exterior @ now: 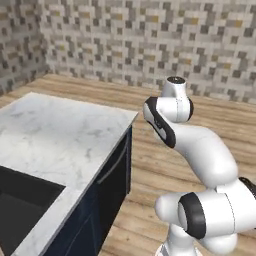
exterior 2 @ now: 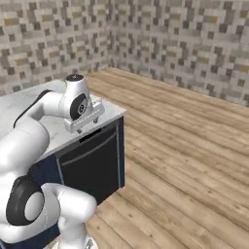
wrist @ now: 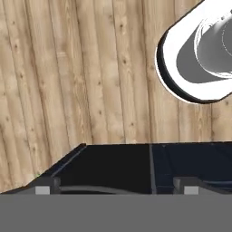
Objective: Move the cutting board and knife to the sink. Then move spray from the cabinet to the counter.
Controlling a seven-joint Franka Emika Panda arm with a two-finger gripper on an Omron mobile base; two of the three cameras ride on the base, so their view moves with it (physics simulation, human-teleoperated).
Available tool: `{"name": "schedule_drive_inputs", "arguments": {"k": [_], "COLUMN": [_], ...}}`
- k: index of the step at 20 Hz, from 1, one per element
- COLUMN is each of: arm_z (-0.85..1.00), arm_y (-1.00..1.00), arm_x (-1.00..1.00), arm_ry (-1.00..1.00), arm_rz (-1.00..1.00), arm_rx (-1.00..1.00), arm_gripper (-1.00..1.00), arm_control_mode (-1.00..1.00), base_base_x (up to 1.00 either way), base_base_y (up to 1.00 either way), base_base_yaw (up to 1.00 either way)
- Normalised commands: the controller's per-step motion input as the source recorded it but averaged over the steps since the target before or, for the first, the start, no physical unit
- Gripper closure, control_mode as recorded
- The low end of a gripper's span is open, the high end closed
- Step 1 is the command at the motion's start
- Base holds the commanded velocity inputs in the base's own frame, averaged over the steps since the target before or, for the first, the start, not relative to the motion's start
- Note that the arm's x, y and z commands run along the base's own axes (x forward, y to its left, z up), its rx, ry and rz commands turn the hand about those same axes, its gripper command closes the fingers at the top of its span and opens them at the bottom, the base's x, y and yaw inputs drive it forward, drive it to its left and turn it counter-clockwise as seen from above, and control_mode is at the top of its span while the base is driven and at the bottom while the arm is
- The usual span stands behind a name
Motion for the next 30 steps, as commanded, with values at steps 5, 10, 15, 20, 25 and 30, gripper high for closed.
{"name": "schedule_drive_inputs", "arguments": {"k": [5,10,15,20,25,30], "arm_z": [0.00,0.00,0.00,0.00,0.00,0.00], "arm_y": [0.00,0.00,0.00,0.00,0.00,0.00], "arm_x": [0.00,0.00,0.00,0.00,0.00,0.00], "arm_ry": [0.00,0.00,0.00,0.00,0.00,0.00], "arm_rz": [0.00,0.00,0.00,0.00,0.00,0.00], "arm_rx": [0.00,0.00,0.00,0.00,0.00,0.00], "arm_gripper": [-1.00,-1.00,-1.00,-1.00,-1.00,-1.00], "arm_control_mode": [1.00,1.00,1.00,1.00,1.00,1.00], "base_base_x": [0.09,0.07,0.07,0.18,0.14,0.13], "base_base_y": [-0.80,-0.89,-0.84,-0.64,-0.28,0.04], "base_base_yaw": [-0.80,-0.77,-0.78,-0.75,-0.73,-0.57]}}
